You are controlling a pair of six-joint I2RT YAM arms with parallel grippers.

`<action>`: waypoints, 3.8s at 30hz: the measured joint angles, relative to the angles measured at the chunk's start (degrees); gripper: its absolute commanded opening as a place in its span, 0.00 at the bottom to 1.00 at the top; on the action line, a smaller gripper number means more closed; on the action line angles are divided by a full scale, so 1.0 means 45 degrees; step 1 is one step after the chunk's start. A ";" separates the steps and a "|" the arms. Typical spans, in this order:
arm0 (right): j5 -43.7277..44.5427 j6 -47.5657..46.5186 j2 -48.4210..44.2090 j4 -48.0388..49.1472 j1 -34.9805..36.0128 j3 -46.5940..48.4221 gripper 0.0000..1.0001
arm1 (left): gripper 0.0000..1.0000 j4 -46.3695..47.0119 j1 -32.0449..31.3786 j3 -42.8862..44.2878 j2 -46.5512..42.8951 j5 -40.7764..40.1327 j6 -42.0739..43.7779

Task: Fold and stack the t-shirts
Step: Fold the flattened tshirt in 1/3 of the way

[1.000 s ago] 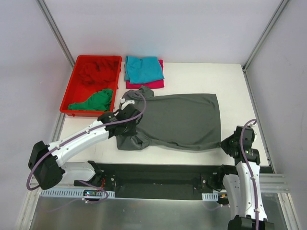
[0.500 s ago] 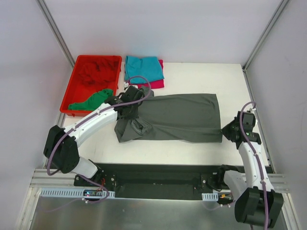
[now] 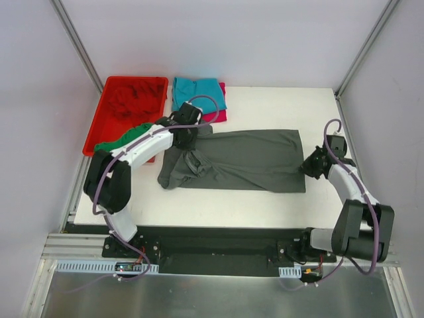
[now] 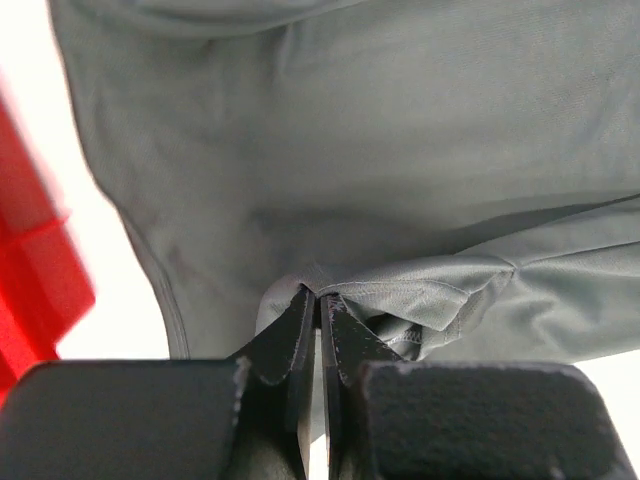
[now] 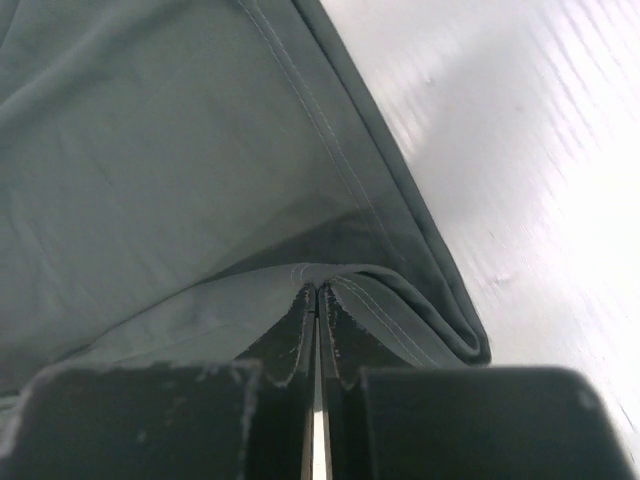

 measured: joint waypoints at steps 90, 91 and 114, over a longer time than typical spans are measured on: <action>-0.0971 -0.2288 -0.4580 -0.1608 0.0583 -0.2710 0.81 | 0.47 0.1622 0.1234 -0.6266 -0.3283 0.4770 -0.5173; -0.0981 -0.2288 -0.4580 -0.1603 0.0583 -0.2710 0.81 | 0.47 0.1627 0.1195 -0.6144 -0.3123 0.4741 -0.5173; -0.1433 -0.2356 -0.4677 -0.1598 0.0588 -0.2710 0.81 | 0.00 0.1467 0.0442 -0.4993 -0.1506 0.3060 -0.5251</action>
